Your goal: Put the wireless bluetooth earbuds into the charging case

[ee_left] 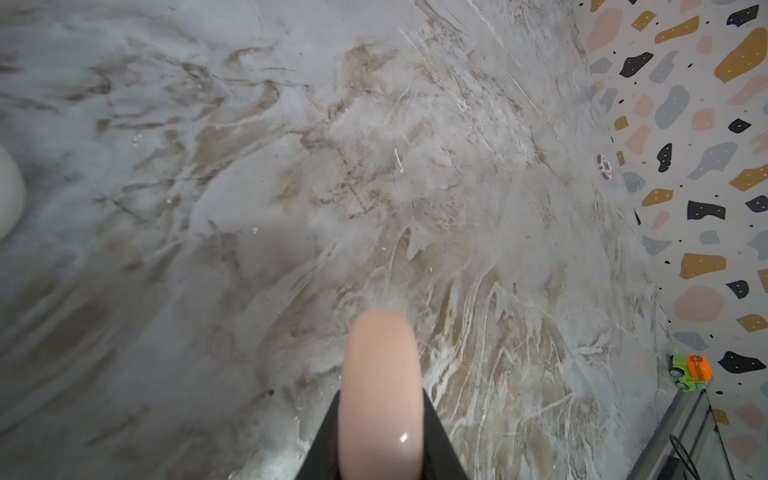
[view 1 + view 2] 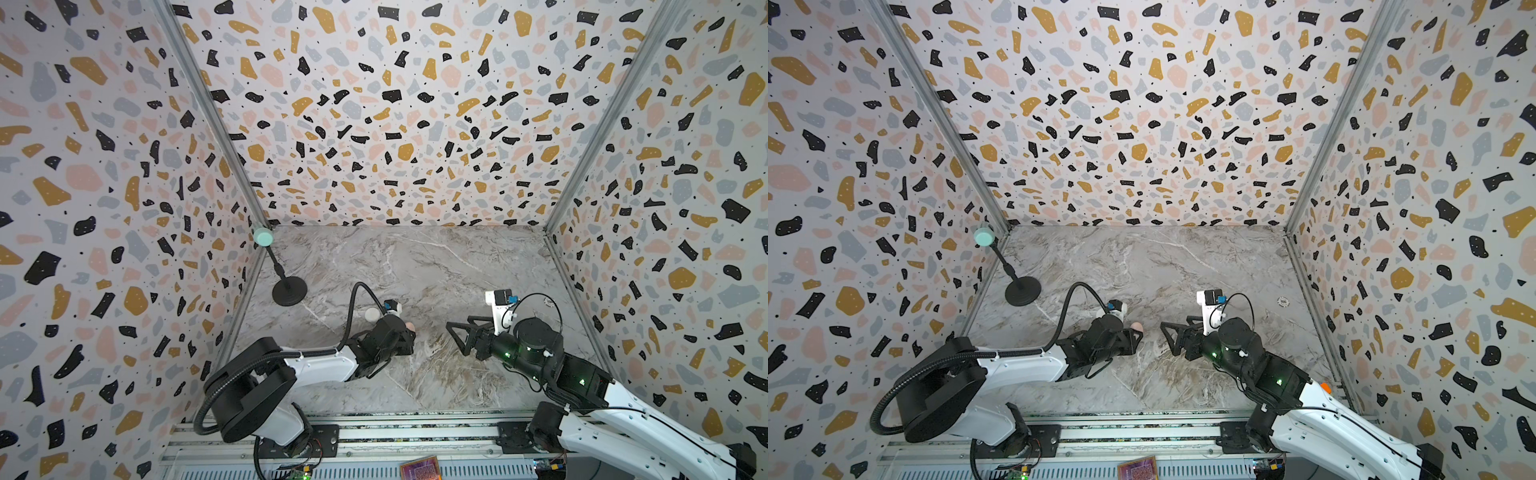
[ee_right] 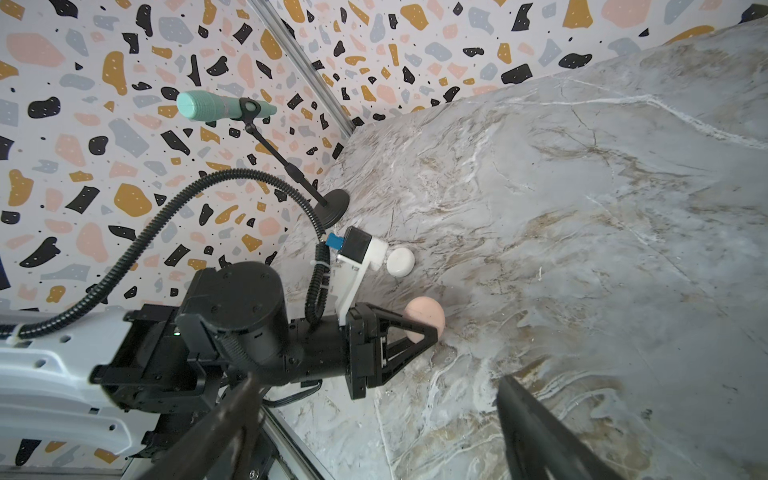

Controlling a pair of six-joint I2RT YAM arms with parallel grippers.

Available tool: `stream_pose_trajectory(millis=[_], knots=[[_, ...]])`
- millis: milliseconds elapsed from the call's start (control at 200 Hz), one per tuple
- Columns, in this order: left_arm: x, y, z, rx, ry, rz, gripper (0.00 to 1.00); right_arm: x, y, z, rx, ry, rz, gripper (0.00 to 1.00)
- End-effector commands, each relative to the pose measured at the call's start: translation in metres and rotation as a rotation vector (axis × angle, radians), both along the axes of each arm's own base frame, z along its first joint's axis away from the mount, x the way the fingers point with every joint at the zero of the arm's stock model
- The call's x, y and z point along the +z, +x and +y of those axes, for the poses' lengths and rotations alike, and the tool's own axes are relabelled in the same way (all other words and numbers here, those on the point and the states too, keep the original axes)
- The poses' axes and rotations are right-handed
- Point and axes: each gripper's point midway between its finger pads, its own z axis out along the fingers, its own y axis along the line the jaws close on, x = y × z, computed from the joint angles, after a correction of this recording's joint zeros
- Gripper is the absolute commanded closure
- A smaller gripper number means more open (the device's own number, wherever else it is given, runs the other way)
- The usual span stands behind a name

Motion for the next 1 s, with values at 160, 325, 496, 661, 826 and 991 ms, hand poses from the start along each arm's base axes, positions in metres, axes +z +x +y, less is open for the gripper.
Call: stream_pose_trajectory(millis=[160, 325, 496, 661, 826, 991], knots=[[-0.002, 0.036, -0.007, -0.017, -0.007, 0.022, 1.0, 0.0, 0.0, 0.005, 0.021, 0.011, -0.008, 0.11], [-0.012, 0.051, -0.005, -0.009, 0.013, 0.056, 1.0, 0.001, 0.0, 0.005, 0.022, 0.006, -0.015, 0.11], [-0.018, 0.062, -0.006, 0.008, 0.061, 0.064, 1.0, 0.001, 0.001, 0.008, 0.031, 0.005, -0.015, 0.11], [-0.03, 0.067, 0.003, 0.047, 0.085, 0.087, 1.0, -0.001, -0.001, 0.007, 0.036, 0.001, -0.01, 0.11], [-0.043, 0.069, 0.009, 0.057, 0.098, 0.127, 0.99, -0.003, -0.002, 0.005, 0.033, -0.002, -0.009, 0.11], [-0.047, 0.071, 0.011, 0.055, 0.127, 0.135, 0.95, -0.004, -0.002, 0.006, 0.037, 0.0, -0.006, 0.11]])
